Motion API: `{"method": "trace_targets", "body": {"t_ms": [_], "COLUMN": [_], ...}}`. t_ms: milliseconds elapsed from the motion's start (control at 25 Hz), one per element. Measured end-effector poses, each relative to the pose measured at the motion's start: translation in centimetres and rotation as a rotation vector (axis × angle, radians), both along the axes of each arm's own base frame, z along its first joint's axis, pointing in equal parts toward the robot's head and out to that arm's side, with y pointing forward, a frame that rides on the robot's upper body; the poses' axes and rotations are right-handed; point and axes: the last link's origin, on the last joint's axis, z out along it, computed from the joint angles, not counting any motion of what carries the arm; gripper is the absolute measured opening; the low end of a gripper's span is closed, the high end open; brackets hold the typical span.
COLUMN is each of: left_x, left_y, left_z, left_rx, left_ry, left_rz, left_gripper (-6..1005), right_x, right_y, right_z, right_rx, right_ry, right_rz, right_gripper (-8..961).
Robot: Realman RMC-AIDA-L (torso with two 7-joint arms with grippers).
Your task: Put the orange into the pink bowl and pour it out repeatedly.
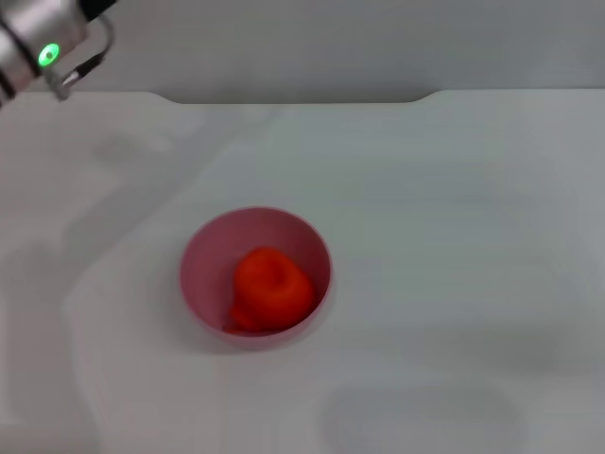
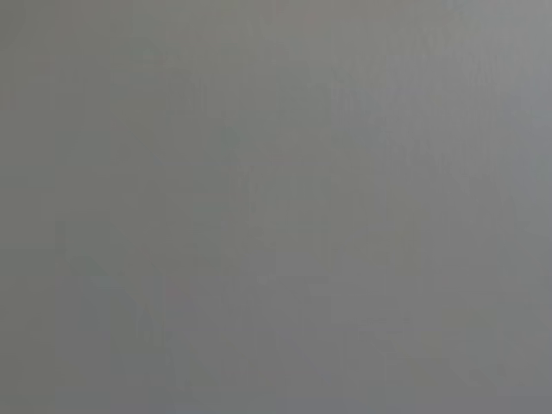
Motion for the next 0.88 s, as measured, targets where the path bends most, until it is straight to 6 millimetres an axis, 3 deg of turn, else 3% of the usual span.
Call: {"method": "trace_targets", "body": {"t_ms": [200,280,320,440,600,880], "left_x": [-5.1,-5.1,-9.9,-12.3,-13.5,-13.8], "left_y": [-1.2,-1.2,-3.3,-5.2,-6.6,-6.6], "left_z": [1.1,1.1,2.8,3.8,4.0,3.8], "left_rx": [0.263,0.263,0.422,0.509,0.564,0.556], "left_ry": [-0.022,-0.022,-0.099,-0.161,-0.183,-0.172], "left_rz": [0.120,0.120,0.283,0.349,0.370,0.381], "left_gripper": [676,676,676,677,677,677], "right_x": [0.9,1.5,1.8,2.7,2.9,2.9], "right_y": [-0.3,-0.4,-0.5,-0.6,-0.5,0.0], "right_z": [0.2,0.5,0.6,1.1,1.2,1.2], "right_rx": [0.016,0.039,0.048,0.080,0.093,0.094], "right_ry": [0.023,0.054,0.069,0.116,0.133,0.142], "right_rz": [-0.034,-0.061,-0.073,-0.105,-0.117,-0.121], "right_gripper": [455,455,455,455,455,455]}}
